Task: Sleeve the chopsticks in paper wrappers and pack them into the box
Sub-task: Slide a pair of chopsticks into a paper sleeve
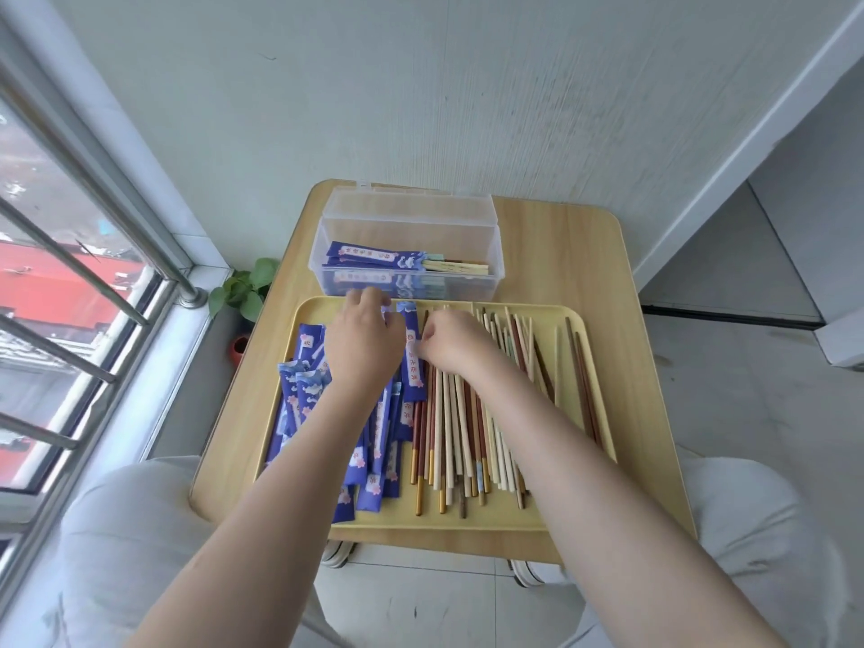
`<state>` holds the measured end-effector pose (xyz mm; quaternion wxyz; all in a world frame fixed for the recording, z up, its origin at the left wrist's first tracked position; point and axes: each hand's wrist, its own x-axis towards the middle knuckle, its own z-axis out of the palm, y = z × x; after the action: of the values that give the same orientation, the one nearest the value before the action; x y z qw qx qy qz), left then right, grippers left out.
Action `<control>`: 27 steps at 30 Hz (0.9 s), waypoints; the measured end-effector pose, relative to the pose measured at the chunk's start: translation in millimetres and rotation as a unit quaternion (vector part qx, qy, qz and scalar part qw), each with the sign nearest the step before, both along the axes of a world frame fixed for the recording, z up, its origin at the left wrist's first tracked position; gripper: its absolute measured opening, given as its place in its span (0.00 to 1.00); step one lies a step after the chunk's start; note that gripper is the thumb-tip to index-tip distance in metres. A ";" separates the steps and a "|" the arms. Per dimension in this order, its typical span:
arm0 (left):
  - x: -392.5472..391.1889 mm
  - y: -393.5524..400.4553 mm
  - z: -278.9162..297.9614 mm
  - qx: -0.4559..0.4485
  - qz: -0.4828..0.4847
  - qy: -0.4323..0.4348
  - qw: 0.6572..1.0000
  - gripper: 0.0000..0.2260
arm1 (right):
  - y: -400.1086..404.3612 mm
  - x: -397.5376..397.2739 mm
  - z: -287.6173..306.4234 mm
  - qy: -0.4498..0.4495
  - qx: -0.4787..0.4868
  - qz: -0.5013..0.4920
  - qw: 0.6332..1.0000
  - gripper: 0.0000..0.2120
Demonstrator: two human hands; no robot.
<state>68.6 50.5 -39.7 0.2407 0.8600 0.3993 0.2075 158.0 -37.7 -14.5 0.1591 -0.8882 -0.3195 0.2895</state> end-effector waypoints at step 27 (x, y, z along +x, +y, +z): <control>-12.9 -53.7 14.8 -0.466 -0.038 -0.166 0.868 0.12 | -70.4 -59.5 13.4 -0.002 0.168 -0.061 0.984 0.16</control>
<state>55.7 -3.2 -24.9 0.6838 0.6153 0.3706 0.1281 98.5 -108.1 -1.0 0.3225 -0.8672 -0.3091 0.2201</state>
